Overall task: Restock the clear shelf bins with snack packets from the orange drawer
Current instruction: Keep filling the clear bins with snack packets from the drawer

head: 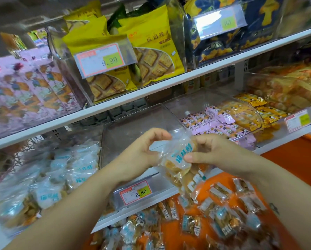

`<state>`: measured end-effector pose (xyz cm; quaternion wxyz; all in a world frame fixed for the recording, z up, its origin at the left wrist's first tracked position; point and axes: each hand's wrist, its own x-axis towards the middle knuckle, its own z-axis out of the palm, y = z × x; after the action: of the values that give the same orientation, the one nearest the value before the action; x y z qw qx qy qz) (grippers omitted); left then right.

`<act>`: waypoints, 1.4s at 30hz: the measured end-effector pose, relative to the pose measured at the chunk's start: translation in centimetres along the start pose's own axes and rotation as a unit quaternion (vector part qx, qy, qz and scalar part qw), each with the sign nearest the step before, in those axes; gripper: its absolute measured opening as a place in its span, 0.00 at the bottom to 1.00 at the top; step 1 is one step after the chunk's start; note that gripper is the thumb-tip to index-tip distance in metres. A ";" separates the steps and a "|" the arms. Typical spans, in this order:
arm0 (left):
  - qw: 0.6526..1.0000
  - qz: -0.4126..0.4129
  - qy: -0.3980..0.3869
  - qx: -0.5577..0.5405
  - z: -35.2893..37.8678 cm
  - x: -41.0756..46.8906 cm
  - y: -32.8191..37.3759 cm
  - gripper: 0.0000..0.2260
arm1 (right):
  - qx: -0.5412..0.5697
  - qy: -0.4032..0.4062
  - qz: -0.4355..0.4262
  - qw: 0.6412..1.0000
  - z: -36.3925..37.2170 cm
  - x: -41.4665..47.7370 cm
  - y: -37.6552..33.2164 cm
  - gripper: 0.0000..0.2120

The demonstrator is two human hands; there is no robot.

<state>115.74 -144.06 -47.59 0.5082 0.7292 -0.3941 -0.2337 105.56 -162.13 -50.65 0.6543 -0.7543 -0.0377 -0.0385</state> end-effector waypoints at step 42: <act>0.863 -0.060 0.230 0.446 -14.1 -4.8 -7.2 0.08 | -0.228 0.151 0.097 0.957 10.1 26.7 5.8 0.17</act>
<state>125.82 -131.09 -49.22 0.1905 0.9331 -0.2837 0.1117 132.85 -152.80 -54.88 0.4632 -0.8692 0.1442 -0.0960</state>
